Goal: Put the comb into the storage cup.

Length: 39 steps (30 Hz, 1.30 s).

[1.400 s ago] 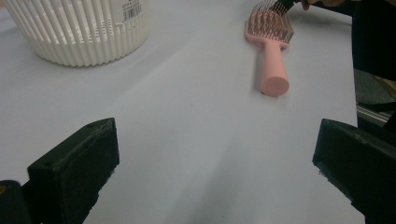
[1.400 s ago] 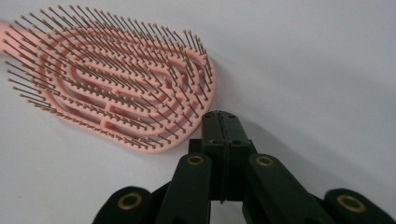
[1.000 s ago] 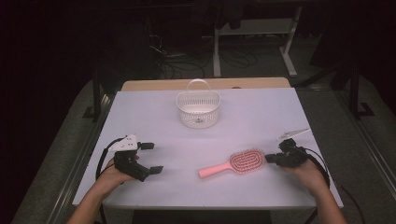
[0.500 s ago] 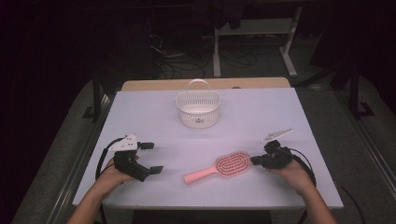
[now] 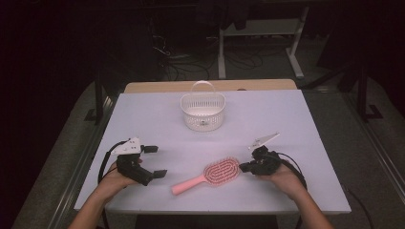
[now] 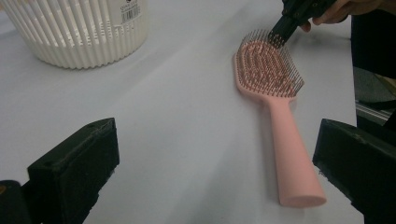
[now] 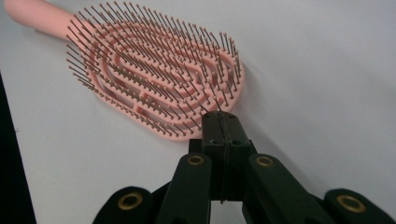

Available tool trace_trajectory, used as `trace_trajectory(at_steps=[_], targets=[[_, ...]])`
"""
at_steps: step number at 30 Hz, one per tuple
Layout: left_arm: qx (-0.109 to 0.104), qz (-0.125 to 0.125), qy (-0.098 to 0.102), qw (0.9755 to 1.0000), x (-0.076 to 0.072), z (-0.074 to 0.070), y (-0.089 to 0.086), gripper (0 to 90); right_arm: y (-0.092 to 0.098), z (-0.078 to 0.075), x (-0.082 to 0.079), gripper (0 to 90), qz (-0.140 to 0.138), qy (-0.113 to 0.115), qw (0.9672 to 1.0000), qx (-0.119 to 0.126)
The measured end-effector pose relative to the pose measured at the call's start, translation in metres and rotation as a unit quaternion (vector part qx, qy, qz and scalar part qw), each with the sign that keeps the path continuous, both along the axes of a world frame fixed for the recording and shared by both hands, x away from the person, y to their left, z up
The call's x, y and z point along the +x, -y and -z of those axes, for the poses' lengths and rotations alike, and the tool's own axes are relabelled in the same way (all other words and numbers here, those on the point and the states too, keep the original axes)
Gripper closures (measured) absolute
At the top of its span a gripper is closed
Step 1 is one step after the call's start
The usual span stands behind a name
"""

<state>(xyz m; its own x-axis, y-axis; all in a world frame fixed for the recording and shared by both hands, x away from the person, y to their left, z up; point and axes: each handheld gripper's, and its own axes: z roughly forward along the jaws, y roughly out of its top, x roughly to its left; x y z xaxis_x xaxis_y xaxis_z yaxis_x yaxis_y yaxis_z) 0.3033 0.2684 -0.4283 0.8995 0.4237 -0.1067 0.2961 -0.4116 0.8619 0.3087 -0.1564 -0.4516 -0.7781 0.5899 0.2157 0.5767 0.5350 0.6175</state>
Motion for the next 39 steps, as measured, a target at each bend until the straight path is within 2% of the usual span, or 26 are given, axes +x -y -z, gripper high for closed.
trace_trajectory(at_steps=[5,10,13,17,23,26,30,35,39], targets=[[0.001,0.0,-0.001,1.0,0.0,0.0,0.0,0.1,-0.003,-0.001,0.0,88.9,-0.003,0.003,1.0,0.001],[0.002,0.0,-0.002,1.0,0.0,0.0,0.0,0.1,0.003,-0.009,-0.001,87.5,0.01,0.017,0.9996,0.018],[0.002,0.0,-0.003,1.0,0.001,-0.001,0.001,0.1,0.008,-0.013,-0.003,70.5,0.024,0.035,0.9988,0.025],[0.003,0.001,-0.003,1.0,0.001,-0.002,0.002,0.2,0.014,-0.016,-0.007,43.0,0.051,0.066,0.9963,0.02],[0.0,0.001,-0.004,1.0,0.002,-0.006,0.003,0.2,0.03,-0.014,-0.014,12.7,0.083,0.101,0.991,0.025],[0.0,-0.003,-0.007,1.0,0.003,-0.006,0.004,0.2,0.037,-0.012,-0.017,0.0,0.1,0.105,0.9891,0.027],[0.003,0.0,-0.006,1.0,0.003,-0.008,0.006,0.2,0.04,-0.011,-0.02,0.0,0.098,0.113,0.9881,0.037],[0.005,-0.001,-0.01,0.9999,0.005,-0.011,0.009,0.1,0.041,-0.01,-0.019,0.0,0.092,0.113,0.9888,0.031],[0.011,0.008,-0.015,0.9998,0.006,-0.016,0.019,0.1,0.041,-0.01,-0.018,0.0,0.09,0.111,0.9894,0.024]])
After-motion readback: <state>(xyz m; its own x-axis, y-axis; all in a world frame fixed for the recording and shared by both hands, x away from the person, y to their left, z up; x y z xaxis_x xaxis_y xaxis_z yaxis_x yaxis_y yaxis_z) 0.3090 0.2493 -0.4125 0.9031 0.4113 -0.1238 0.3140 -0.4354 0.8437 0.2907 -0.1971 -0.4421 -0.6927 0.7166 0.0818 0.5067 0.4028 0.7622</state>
